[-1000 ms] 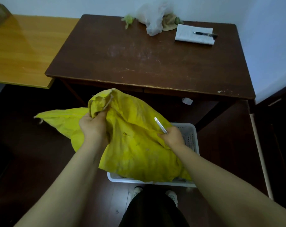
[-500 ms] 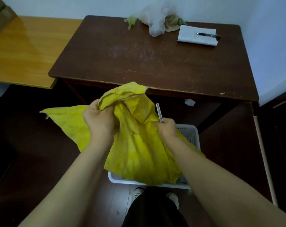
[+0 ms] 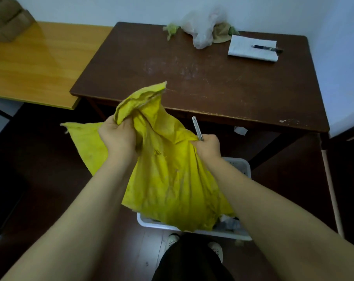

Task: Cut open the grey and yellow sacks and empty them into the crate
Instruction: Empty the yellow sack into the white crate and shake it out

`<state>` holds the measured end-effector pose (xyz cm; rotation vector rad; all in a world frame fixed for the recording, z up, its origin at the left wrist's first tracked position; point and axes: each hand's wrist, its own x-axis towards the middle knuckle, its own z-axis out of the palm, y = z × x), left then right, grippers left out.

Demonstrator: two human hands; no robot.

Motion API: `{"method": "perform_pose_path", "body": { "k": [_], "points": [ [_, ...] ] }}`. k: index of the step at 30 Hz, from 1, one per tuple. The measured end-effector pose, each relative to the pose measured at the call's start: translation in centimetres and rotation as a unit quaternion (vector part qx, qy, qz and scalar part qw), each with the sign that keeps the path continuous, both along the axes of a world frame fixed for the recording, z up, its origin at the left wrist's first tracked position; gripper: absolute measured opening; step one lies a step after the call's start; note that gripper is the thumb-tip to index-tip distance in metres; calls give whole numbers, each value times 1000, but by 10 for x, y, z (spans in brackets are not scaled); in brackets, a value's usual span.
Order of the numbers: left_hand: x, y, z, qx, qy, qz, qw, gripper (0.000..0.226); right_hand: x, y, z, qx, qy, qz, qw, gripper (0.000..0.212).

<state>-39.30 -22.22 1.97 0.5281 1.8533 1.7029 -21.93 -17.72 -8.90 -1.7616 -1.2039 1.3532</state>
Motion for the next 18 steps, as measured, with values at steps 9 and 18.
{"method": "perform_pose_path", "body": {
  "k": [9, 18],
  "points": [
    [-5, -1, -3, -17, -111, 53, 992, 26, 8, 4, 3, 28, -33, -1, 999, 21],
    [7, -1, 4, -19, -167, 52, 984, 17, 8, 0, 9, 10, -13, 2, 1000, 22]
  ]
}}
